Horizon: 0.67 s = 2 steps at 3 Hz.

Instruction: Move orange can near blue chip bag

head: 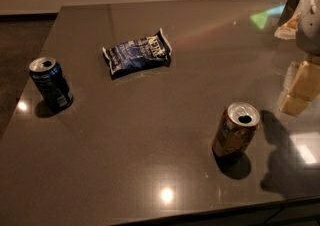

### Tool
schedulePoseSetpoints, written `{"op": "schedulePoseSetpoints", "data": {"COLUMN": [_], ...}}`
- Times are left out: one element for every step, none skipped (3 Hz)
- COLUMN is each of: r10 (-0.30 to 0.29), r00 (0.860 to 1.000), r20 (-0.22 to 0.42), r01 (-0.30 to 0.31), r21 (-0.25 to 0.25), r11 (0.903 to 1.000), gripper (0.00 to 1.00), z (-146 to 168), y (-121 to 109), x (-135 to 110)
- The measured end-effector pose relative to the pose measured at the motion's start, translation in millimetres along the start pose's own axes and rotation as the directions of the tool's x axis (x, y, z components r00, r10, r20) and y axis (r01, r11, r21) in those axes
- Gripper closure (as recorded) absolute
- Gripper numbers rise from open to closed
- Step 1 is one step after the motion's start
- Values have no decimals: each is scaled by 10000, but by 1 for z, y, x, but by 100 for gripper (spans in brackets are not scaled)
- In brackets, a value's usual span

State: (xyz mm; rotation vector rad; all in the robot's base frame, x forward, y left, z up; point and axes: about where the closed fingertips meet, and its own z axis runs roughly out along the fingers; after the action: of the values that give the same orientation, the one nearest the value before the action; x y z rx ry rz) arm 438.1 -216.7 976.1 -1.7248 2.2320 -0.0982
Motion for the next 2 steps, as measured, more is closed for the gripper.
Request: {"op": "schedulePoseSetpoints", "data": {"r10": [0, -55], "r00": [10000, 9985], "r20": [2, 542], "r01": [0, 68], "r21": [1, -236], "r11": [10000, 9997], "gripper": [0, 0], "z": [0, 0], "y": [0, 9], "x": [0, -3]}}
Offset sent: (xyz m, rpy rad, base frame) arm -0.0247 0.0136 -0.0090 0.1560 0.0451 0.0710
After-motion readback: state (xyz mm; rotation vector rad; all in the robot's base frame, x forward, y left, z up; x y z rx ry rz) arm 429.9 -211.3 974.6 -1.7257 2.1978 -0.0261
